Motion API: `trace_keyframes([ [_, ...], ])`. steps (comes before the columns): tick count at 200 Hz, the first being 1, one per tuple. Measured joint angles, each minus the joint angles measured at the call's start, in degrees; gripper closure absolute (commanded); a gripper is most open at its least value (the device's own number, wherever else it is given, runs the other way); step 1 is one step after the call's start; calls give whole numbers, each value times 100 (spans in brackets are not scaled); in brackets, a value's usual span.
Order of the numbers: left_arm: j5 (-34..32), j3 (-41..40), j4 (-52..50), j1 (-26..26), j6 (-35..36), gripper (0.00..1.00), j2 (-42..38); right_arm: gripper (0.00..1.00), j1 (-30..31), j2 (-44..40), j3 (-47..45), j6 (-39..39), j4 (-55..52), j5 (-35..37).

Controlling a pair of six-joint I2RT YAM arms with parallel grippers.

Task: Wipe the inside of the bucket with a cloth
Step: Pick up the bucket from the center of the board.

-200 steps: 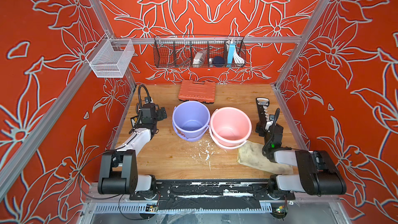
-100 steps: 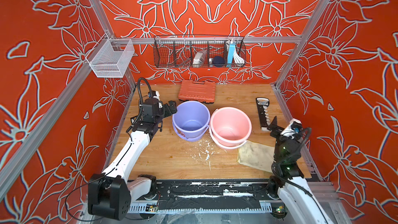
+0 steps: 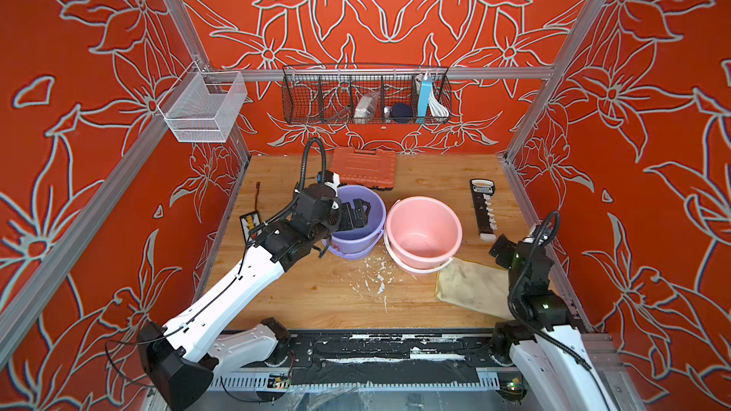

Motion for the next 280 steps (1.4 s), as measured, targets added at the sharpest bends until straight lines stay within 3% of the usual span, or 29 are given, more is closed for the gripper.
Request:
trace_keyframes([
  [54,-39,1036,-970,-933,-809,1,946,3,0,1196,1178,33,-1012,-719],
  [105,-72,1488,-1580,-1641,-1674,5,1523,2,-2,1801,1532,7,-1580,-1451],
  [151,7,1436,-1611,-1698,-2140,29,1899,2,-2,2365,1530,103,-1843,-2070],
  [202,151,1624,-1578,-1818,-2374,32,2516,2,-2,2555,1530,111,-1856,-2302],
  [253,173,1652,-1574,-1869,-2503,53,2791,2,-2,2778,1517,118,-1797,-2503],
  [280,155,1864,-1648,-1867,-2474,57,2852,2,-2,2855,1475,118,-1762,-2555],
])
